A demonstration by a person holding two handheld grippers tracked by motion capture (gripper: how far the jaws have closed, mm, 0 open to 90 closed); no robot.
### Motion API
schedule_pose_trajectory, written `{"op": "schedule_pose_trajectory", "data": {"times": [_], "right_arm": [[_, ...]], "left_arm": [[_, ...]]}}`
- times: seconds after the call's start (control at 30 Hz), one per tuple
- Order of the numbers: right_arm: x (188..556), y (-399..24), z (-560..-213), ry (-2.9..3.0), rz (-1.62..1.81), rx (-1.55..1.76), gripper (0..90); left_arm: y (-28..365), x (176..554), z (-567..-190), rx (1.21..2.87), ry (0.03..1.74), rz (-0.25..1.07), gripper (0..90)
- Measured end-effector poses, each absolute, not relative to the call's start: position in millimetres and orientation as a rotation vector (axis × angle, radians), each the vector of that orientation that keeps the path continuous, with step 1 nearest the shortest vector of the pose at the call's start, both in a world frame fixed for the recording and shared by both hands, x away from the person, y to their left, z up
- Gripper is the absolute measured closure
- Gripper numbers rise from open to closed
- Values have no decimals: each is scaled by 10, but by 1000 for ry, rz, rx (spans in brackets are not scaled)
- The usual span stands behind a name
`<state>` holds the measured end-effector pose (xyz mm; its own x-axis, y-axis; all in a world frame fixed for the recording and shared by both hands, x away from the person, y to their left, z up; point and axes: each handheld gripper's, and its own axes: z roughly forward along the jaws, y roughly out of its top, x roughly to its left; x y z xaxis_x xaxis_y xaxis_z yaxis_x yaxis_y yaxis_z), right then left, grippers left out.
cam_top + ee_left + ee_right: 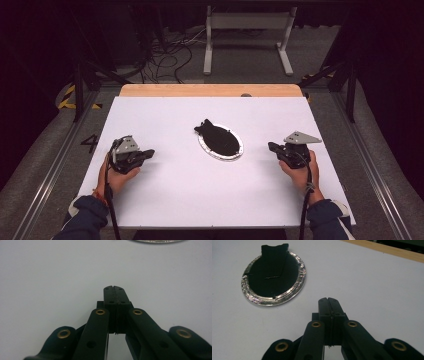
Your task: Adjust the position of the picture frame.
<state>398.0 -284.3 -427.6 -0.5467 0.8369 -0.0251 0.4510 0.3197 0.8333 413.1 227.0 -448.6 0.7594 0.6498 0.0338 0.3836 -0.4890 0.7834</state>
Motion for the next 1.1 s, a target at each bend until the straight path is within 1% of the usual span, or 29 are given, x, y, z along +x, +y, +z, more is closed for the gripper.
{"op": "schedule_pose_trajectory", "data": {"times": [0.03, 0.13, 0.17, 0.3, 0.37, 0.43, 0.5, 0.57, 0.6, 0.73, 0.9, 0.97, 1.0, 1.03, 1.1], "right_arm": [[4014, -2829, -4286, 2137, 1125, 1144, 900], [4139, -2758, -4322, 2151, 1111, 1132, 900], [4176, -2730, -4340, 2159, 1107, 1124, 900], [4349, -2605, -4388, 2154, 1112, 1168, 900], [4379, -2570, -4395, 2162, 1098, 1162, 900], [4448, -2485, -4420, 2183, 1078, 1179, 900], [4495, -2412, -4428, 2195, 1062, 1183, 900], [4535, -2353, -4436, 2201, 1070, 1191, 900], [4554, -2317, -4444, 2207, 1069, 1193, 900], [4596, -2229, -4482, 2227, 1061, 1199, 900], [4592, -2171, -4500, 2241, 1052, 1194, 900], [4584, -2168, -4501, 2241, 1056, 1196, 900], [4570, -2166, -4499, 2244, 1058, 1194, 900], [4529, -2163, -4499, 2253, 1066, 1190, 900], [4472, -2163, -4491, 2266, 1092, 1170, 900]], "left_arm": [[2224, 4190, -4488, 2157, 767, 403, 900], [2130, 4303, -4492, 2121, 775, 376, 900], [2079, 4345, -4507, 2133, 780, 351, 900], [1858, 4469, -4515, 2173, 752, 353, 900], [1729, 4521, -4489, 2193, 732, 335, 900], [1600, 4562, -4452, 2203, 700, 367, 900], [1513, 4618, -4433, 2172, 727, 343, 900], [1426, 4654, -4426, 2165, 715, 366, 900], [1391, 4685, -4440, 2171, 724, 330, 900], [1303, 4739, -4457, 2169, 728, 329, 899], [1246, 4862, -4528, 2200, 740, 397, 899], [1254, 4913, -4554, 2203, 762, 372, 899], [1268, 4958, -4562, 2176, 798, 357, 899], [1298, 5022, -4531, 2137, 808, 380, 899], [1307, 5059, -4507, 2117, 822, 364, 899]]}}
